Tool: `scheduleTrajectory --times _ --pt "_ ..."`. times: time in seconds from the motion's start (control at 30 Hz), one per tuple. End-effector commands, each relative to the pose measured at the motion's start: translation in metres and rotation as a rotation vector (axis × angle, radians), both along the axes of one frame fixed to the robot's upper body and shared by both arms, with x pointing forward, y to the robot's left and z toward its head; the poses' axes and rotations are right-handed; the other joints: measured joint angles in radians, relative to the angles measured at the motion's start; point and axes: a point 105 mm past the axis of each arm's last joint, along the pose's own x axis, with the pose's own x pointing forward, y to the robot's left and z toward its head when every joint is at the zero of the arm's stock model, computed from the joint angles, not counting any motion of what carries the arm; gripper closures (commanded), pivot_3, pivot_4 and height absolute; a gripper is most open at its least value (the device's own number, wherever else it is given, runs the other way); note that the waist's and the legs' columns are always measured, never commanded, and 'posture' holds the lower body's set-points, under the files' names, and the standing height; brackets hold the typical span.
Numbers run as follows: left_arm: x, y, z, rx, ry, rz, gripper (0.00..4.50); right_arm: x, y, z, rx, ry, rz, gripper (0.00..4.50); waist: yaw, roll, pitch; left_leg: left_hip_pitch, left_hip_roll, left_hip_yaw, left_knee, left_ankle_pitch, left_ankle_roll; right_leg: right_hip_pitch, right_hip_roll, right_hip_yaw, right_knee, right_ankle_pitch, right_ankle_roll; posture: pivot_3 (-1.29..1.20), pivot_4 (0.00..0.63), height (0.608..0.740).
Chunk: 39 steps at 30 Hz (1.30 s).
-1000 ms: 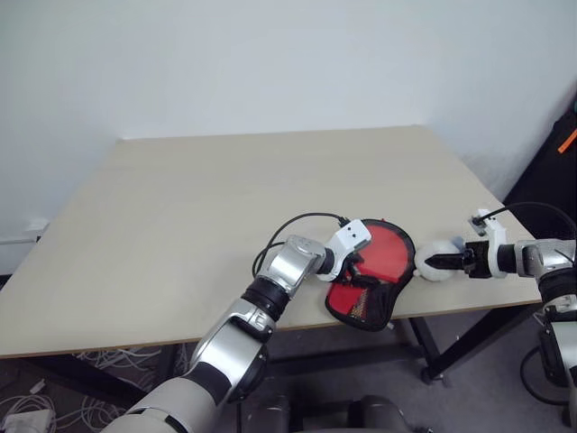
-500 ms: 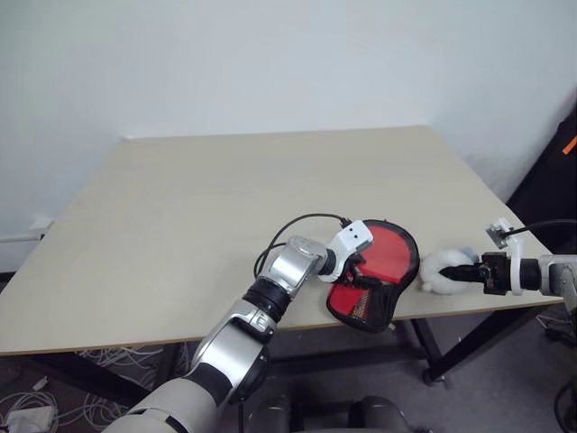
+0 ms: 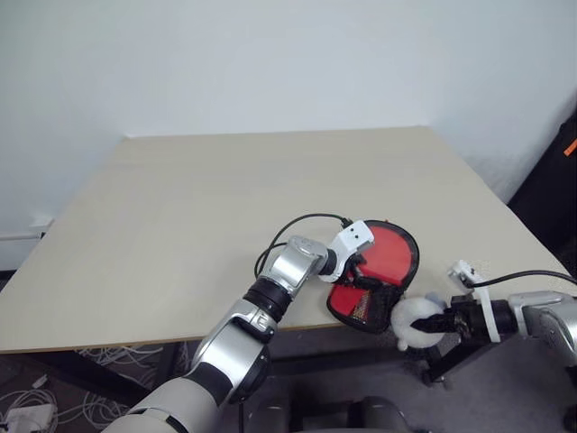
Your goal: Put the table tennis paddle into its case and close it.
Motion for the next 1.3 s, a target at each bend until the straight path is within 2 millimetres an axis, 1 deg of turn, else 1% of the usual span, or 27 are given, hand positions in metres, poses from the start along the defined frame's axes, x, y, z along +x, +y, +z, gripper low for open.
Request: scheduleTrajectory --times 0.03,0.17,0.23,0.33,0.43,0.5,0.57,0.67,0.7,0.73,0.83,0.93,1.0,1.03,1.07,1.13,1.2,1.3 --pt "-0.018 0.030 -0.055 0.170 0.164 0.054 0.77 -0.028 0.013 0.010 0.014 0.031 0.123 4.07 0.005 0.000 0.000 0.000 0.000 -0.001 0.000 0.000 0.000 0.000 0.000 0.000 0.000 -0.001 0.001 0.00 0.000 0.740" --pt "-0.019 0.029 -0.056 0.167 0.167 0.052 0.77 -0.058 0.017 0.013 0.013 0.087 0.203 4.07 0.006 -0.002 0.000 0.000 -0.001 -0.005 0.001 -0.001 -0.001 0.001 0.000 -0.001 -0.001 -0.002 0.002 0.00 0.000 0.740" --pt "-0.019 0.028 -0.057 0.165 0.169 0.052 0.77 -0.063 0.022 0.014 0.025 0.085 0.216 4.07 0.006 -0.002 0.000 0.000 -0.003 -0.009 0.001 -0.002 0.000 0.002 0.000 -0.002 -0.001 -0.002 0.002 0.00 0.000 0.740" --pt "-0.020 0.026 -0.057 0.161 0.170 0.051 0.77 -0.059 0.034 0.014 0.052 0.053 0.217 4.07 0.006 -0.002 0.000 0.000 -0.003 -0.018 0.000 -0.003 -0.002 0.007 0.001 -0.009 -0.009 -0.002 0.002 0.00 0.000 0.740" --pt "-0.020 0.025 -0.057 0.158 0.171 0.047 0.77 -0.049 0.045 0.009 0.051 0.021 0.197 4.07 0.007 -0.001 0.000 0.000 -0.001 -0.022 -0.001 -0.005 -0.003 0.012 0.001 -0.015 -0.015 -0.002 0.002 0.00 0.000 0.740" --pt "-0.020 0.024 -0.056 0.157 0.171 0.047 0.77 -0.043 0.050 0.006 0.041 -0.027 0.197 4.07 0.007 -0.002 0.000 0.000 -0.002 -0.022 0.000 -0.006 -0.003 0.012 0.000 -0.016 -0.015 -0.002 0.002 0.00 0.000 0.740" --pt "-0.020 0.025 -0.056 0.157 0.170 0.049 0.77 -0.042 0.054 0.008 0.061 -0.076 0.207 4.07 0.007 -0.002 0.000 0.000 -0.002 -0.022 0.000 -0.006 -0.002 0.012 -0.001 -0.017 -0.016 -0.002 0.002 0.00 0.000 0.740" --pt "-0.019 0.026 -0.056 0.157 0.171 0.054 0.77 -0.039 0.054 0.010 0.071 -0.103 0.193 4.07 0.007 -0.002 0.000 0.000 -0.002 -0.022 0.000 -0.006 -0.002 0.013 -0.001 -0.017 -0.016 -0.002 0.002 0.00 0.000 0.740" --pt "-0.019 0.027 -0.056 0.158 0.171 0.055 0.77 -0.037 0.053 0.011 0.069 -0.116 0.190 3.37 0.007 -0.002 0.000 0.000 -0.002 -0.022 0.000 -0.006 -0.002 0.013 -0.001 -0.017 -0.016 -0.001 0.002 0.00 0.000 0.740" --pt "-0.019 0.027 -0.056 0.158 0.172 0.055 0.77 -0.037 0.053 0.013 0.069 -0.121 0.190 3.08 0.007 -0.002 0.000 0.000 -0.002 -0.022 0.000 -0.006 -0.002 0.013 -0.001 -0.018 -0.016 -0.001 0.002 0.00 0.000 0.740" --pt "-0.019 0.027 -0.057 0.161 0.173 0.057 0.77 -0.035 0.049 0.025 0.087 -0.141 0.199 2.01 0.007 -0.002 0.000 0.000 -0.002 -0.023 0.000 -0.006 -0.002 0.013 -0.001 -0.019 -0.016 -0.001 0.002 0.00 0.000 0.740" --pt "-0.019 0.027 -0.057 0.161 0.173 0.059 0.77 -0.026 0.044 0.039 0.103 -0.183 0.174 0.99 0.007 -0.002 0.000 0.000 -0.002 -0.023 0.000 -0.006 -0.002 0.013 -0.002 -0.020 -0.016 -0.001 0.002 0.00 0.000 0.740" --pt "-0.018 0.027 -0.056 0.160 0.173 0.059 0.77 -0.011 0.040 0.053 0.125 -0.216 0.119 0.30 0.006 -0.002 0.000 0.000 -0.002 -0.024 0.000 -0.006 -0.002 0.013 -0.002 -0.022 -0.017 -0.001 0.002 0.00 0.000 0.740" --pt "-0.019 0.027 -0.057 0.160 0.174 0.058 0.77 0.003 0.035 0.066 0.155 -0.239 0.070 0.03 0.005 -0.001 0.000 0.000 -0.002 -0.025 0.000 -0.006 -0.002 0.013 -0.002 -0.022 -0.017 -0.001 0.002 0.00 0.000 0.740" --pt "-0.019 0.027 -0.057 0.161 0.174 0.058 0.77 0.012 0.031 0.077 0.179 -0.257 0.037 0.03 0.005 -0.001 0.000 0.000 -0.002 -0.025 0.000 -0.006 -0.002 0.013 -0.002 -0.022 -0.017 -0.001 0.002 0.00 0.000 0.740" --pt "-0.019 0.027 -0.057 0.161 0.175 0.057 0.77 0.021 0.025 0.089 0.200 -0.274 0.011 0.03 0.005 -0.001 0.000 -0.001 -0.002 -0.026 0.000 -0.006 -0.002 0.012 -0.002 -0.023 -0.018 -0.001 0.002 0.00 0.000 0.740" --pt "-0.018 0.028 -0.056 0.159 0.174 0.057 0.77 0.036 0.017 0.096 0.180 -0.323 -0.036 0.03 0.006 -0.003 0.000 -0.001 -0.002 -0.027 0.000 -0.006 -0.002 0.013 -0.002 -0.025 -0.019 -0.001 0.002 0.00 0.000 0.740" --pt "-0.014 0.032 -0.051 0.137 0.173 0.062 0.77 0.071 0.002 0.098 0.153 -0.381 -0.174 0.03 0.004 -0.001 0.000 0.000 -0.002 -0.028 0.000 -0.006 -0.003 0.013 -0.002 -0.026 -0.018 -0.001 0.002 0.00 0.000 0.740"
